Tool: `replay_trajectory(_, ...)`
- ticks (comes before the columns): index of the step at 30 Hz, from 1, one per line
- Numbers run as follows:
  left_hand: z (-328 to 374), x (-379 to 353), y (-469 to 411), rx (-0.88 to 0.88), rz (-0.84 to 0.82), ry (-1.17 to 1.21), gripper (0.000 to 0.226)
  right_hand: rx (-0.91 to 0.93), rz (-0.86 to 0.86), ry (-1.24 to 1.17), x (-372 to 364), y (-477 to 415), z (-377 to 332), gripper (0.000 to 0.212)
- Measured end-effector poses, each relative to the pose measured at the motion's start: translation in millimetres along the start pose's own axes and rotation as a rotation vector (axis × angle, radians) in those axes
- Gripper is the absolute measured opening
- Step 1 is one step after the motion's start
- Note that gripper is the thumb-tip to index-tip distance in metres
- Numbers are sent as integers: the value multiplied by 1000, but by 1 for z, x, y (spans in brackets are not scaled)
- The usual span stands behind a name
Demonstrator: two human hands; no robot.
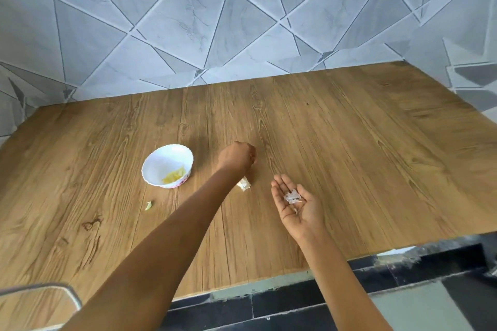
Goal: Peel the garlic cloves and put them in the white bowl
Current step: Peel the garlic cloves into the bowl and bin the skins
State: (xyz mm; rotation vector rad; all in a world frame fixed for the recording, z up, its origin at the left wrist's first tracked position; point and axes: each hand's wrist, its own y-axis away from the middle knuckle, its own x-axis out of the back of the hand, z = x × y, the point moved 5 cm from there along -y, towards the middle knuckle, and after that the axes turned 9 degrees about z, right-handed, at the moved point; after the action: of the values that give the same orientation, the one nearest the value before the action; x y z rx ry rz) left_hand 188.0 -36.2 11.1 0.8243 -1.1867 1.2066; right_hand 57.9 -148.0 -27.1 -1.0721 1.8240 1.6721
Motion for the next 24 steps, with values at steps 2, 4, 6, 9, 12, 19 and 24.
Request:
replay_trajectory(2, 3, -3, -4, -60, -10, -77, 17, 0, 3, -6, 0, -2, -2, 37)
replay_trajectory(4, 9, -3, -6, -119, -3, -161, 20, 5, 6, -4, 0, -5, -2, 37)
replay_trajectory(6, 14, -2, -8, -153, 1, -219, 22, 5, 11, -5, -2, -7, 0, 36)
replay_trajectory(9, 8, -3, -8, -131, -40, -105, 24, -3, 11, -4, -4, -7, 2, 36)
replay_trajectory(12, 2, 15, 2, -137, -2, 329, 19, -5, 13, 20, -8, -8, 4, 37)
replay_trajectory(19, 17, 49, 68, -336, 50, 273, 12, -19, 25, 35, -29, -7, 25, 34)
replay_trajectory(24, 2, 52, 85, -159, 126, 328, 10, -48, 16, 74, -33, 1, 43, 31)
